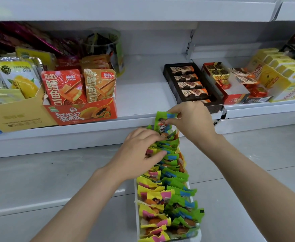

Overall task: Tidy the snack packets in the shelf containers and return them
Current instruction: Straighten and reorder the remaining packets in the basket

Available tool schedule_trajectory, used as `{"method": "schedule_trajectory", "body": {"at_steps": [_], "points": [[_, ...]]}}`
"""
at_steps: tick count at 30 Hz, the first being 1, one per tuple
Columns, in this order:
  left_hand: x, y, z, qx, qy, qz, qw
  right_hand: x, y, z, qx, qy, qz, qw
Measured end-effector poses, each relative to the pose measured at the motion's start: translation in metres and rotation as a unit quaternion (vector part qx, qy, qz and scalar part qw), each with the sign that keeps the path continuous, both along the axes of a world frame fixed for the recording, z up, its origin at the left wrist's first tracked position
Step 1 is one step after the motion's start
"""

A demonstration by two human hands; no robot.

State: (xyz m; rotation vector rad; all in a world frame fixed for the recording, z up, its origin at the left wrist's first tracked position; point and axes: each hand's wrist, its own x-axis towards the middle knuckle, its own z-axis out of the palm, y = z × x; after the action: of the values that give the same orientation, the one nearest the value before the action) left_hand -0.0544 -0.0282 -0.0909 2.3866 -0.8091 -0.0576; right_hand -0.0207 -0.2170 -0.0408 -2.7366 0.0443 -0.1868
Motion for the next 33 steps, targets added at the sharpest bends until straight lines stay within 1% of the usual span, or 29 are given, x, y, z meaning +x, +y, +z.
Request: {"method": "schedule_trajectory", "body": {"at_steps": [1,4,6,9,11,13,14,17,19,23,25,29,33], "points": [[0.0,0.0,0.0,0.0,0.001,0.001,1.0,0.001,0.003,0.0,-0.015,0.016,-0.006,1.0],[0.001,-0.001,0.0,-0.002,0.004,0.003,1.0,0.006,0.011,-0.004,-0.114,0.12,0.003,0.986],[0.0,0.0,-0.001,-0.008,0.0,0.002,1.0,0.006,0.01,-0.005,-0.123,0.145,0.011,0.982],[0.0,0.0,-0.001,-0.011,-0.003,0.004,1.0,0.002,0.004,0.002,-0.088,0.087,0.01,0.992],[0.0,-0.001,0.0,-0.007,0.0,0.003,1.0,-0.004,-0.004,0.004,-0.02,0.038,-0.004,0.999],[0.0,0.0,0.002,0.008,-0.002,-0.001,1.0,-0.015,-0.018,0.002,0.061,-0.001,-0.042,0.997],[0.0,0.001,0.004,0.023,-0.009,-0.005,1.0,-0.022,-0.025,0.001,0.093,0.0,-0.063,0.994],[0.01,-0.002,0.013,0.068,-0.041,-0.017,0.997,-0.044,-0.039,-0.01,0.183,0.059,-0.105,0.976],[0.022,-0.012,0.023,0.079,-0.039,-0.02,0.996,-0.054,-0.037,-0.018,0.232,0.079,-0.122,0.962],[0.04,-0.033,0.028,0.119,-0.014,-0.026,0.992,-0.063,-0.023,-0.027,0.206,0.083,-0.114,0.968],[0.036,-0.036,0.022,0.121,-0.014,-0.026,0.992,-0.063,-0.017,-0.027,0.184,0.079,-0.106,0.974],[0.024,-0.03,0.01,0.09,-0.025,-0.019,0.995,-0.059,-0.007,-0.024,0.163,0.068,-0.098,0.979],[0.02,-0.021,0.005,0.119,-0.049,-0.036,0.991,-0.056,-0.008,-0.029,0.144,0.042,-0.109,0.983]]}}
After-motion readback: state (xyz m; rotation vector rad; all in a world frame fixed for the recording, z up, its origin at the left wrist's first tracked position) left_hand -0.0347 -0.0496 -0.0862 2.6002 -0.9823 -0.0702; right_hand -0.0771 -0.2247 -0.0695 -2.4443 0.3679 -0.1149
